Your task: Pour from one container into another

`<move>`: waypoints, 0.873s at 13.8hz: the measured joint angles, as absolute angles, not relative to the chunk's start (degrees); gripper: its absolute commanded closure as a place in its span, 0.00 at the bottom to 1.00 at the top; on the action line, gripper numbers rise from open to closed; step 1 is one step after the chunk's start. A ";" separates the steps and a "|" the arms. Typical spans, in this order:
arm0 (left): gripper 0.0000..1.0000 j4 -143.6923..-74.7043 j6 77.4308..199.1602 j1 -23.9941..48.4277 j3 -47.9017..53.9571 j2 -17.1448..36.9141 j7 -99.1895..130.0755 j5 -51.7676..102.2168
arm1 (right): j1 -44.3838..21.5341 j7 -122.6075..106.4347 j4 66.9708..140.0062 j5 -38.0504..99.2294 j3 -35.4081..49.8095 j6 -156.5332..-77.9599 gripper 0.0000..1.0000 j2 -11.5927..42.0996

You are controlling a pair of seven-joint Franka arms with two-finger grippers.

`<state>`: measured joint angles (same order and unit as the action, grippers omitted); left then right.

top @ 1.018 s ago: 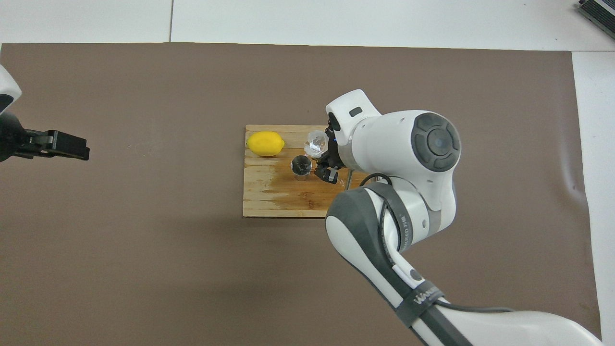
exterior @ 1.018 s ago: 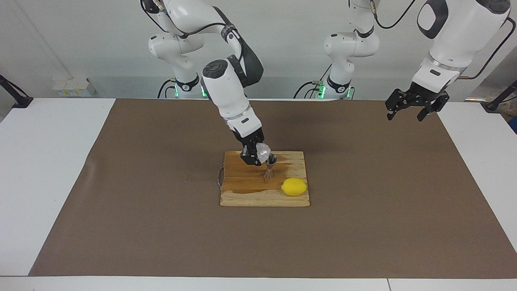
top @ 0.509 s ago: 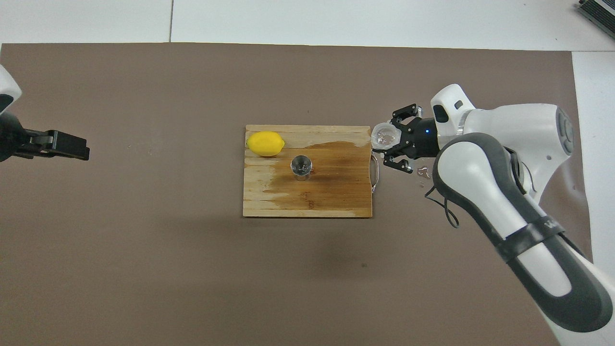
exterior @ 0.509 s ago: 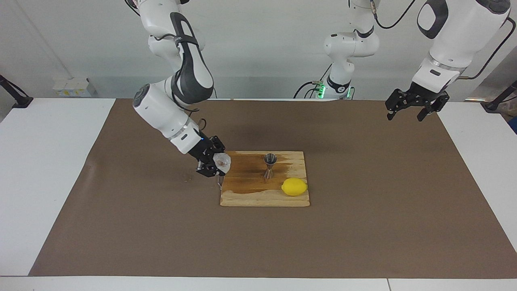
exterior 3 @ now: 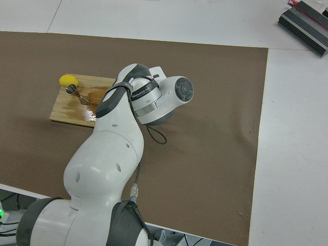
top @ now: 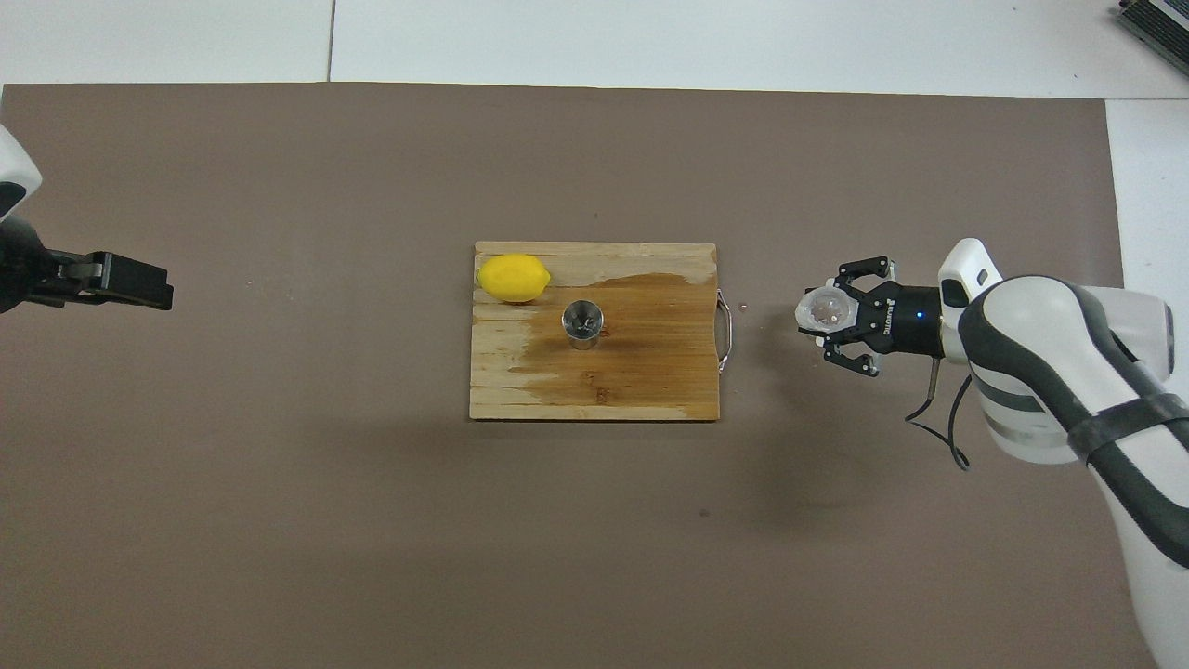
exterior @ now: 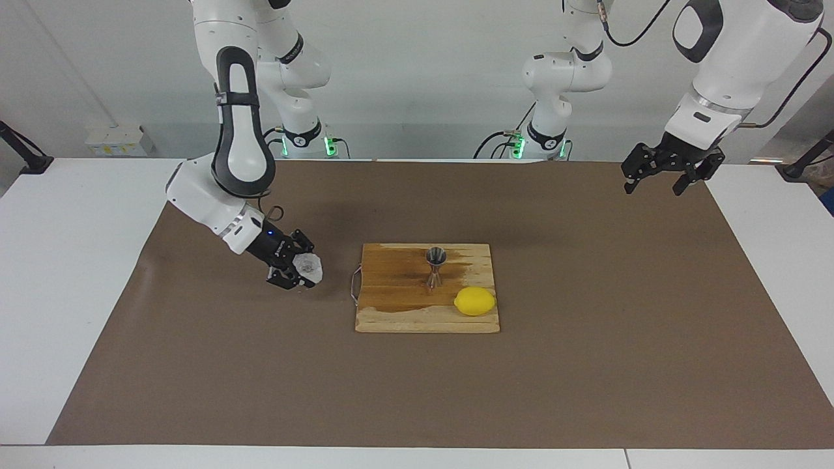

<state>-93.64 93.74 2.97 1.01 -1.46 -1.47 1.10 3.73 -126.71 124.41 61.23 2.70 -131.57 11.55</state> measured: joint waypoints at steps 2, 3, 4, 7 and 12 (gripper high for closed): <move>0.00 -93.64 93.74 2.97 1.01 -1.46 -1.47 1.10 | 6.30 -134.28 125.46 64.61 2.70 -129.71 0.79 13.42; 0.00 -93.64 93.74 2.97 1.01 -1.46 -1.47 1.10 | 7.23 -137.13 125.60 65.49 2.69 -129.35 0.57 14.70; 0.00 -93.64 93.74 2.97 1.01 -1.46 -1.47 1.10 | 7.91 -138.94 125.62 65.90 2.69 -129.23 0.16 15.84; 0.00 -93.64 93.73 2.97 1.01 -1.46 -1.47 1.10 | 8.41 -140.17 125.39 66.15 2.81 -128.36 0.00 17.00; 0.00 -93.64 93.73 2.97 1.01 -1.46 -1.47 1.10 | 7.17 -133.25 124.33 58.66 3.15 -128.13 0.00 12.51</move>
<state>-93.64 93.73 2.97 1.01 -1.46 -1.47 1.10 7.17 -133.25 124.33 58.66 3.15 -128.13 12.51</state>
